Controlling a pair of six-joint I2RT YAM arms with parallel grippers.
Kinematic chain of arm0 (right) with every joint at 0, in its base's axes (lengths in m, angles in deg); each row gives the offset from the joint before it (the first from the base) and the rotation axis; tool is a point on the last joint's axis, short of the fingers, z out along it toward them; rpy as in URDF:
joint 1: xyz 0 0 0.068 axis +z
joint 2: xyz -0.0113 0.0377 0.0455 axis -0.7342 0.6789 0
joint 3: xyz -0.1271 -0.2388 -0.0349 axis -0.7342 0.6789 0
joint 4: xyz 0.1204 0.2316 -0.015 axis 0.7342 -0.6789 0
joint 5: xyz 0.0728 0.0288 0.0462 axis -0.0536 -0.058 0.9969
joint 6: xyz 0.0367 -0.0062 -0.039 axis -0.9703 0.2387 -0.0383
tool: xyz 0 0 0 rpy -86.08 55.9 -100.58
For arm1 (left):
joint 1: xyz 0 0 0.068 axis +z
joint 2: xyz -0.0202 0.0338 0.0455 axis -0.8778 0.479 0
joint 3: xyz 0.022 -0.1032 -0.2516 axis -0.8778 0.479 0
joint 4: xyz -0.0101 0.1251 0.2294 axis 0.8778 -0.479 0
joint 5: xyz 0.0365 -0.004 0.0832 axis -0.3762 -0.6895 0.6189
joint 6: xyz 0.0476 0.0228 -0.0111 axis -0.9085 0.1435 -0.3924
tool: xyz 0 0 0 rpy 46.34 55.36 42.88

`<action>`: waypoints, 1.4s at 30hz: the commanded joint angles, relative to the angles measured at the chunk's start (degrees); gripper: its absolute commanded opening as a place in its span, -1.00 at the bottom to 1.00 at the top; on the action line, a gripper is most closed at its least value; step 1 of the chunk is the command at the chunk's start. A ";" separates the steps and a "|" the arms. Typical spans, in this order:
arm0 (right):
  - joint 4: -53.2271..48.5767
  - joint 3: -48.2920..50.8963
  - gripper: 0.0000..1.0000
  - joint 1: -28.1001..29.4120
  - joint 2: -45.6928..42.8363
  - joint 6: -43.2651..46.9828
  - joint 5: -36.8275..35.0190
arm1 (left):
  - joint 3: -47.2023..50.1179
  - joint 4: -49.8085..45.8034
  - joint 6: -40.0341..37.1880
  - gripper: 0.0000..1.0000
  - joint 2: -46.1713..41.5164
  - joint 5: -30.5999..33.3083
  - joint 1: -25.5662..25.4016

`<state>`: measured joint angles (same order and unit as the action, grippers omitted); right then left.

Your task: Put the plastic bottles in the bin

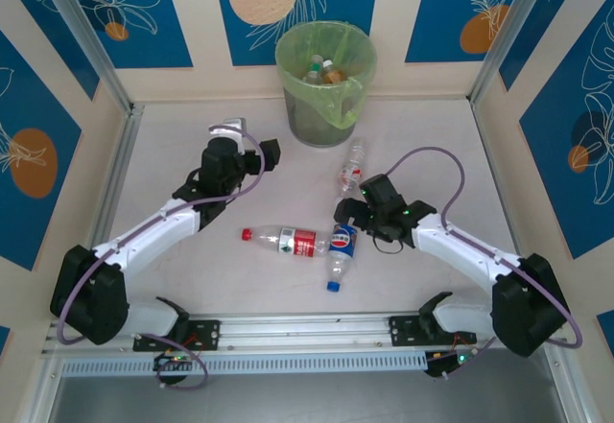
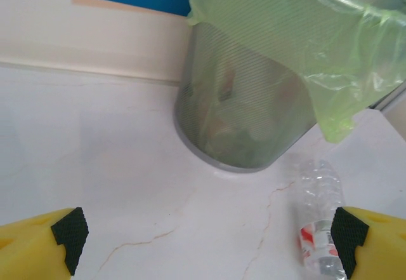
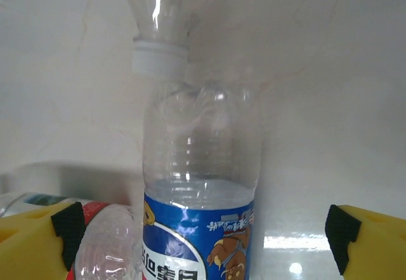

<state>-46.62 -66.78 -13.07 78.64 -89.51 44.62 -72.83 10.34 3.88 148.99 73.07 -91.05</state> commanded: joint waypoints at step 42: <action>1.20 -5.67 0.36 6.91 18.54 -6.01 -8.33 | 2.57 -3.75 2.12 0.99 -2.31 4.32 3.21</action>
<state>-45.49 -73.84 -5.70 98.37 -95.19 38.33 -70.82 7.37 5.52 146.87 76.21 -88.63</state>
